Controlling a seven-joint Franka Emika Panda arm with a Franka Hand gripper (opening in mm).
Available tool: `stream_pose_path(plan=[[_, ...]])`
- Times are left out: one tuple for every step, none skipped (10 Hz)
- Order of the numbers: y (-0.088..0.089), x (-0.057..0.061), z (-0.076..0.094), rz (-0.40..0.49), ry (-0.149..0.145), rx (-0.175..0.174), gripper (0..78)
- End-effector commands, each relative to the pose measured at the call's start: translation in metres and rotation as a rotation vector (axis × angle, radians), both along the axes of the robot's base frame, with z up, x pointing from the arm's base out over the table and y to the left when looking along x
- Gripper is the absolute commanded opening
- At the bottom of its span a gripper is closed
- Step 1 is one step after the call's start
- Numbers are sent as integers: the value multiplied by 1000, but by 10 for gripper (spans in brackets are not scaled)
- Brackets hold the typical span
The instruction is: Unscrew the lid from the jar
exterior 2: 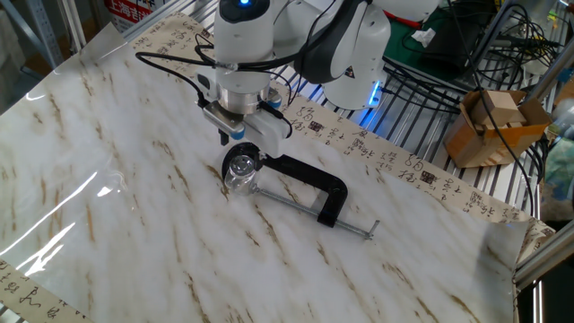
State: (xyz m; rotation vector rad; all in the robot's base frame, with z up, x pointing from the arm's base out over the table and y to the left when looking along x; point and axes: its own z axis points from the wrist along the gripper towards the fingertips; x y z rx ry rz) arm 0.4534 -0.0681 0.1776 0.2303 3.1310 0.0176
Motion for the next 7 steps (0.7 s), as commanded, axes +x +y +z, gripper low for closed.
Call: stream_pose_path(plan=[[13,-5,-26,-25,-19,10,774],[14,-8,-30,-27,-24,11,774],[14,-9,-31,-27,-26,11,774],[14,-9,-32,-26,-26,10,774],[13,-9,-32,-23,-26,9,774],[11,-9,-33,-19,-26,9,774],[10,-8,-34,-17,-28,8,774]])
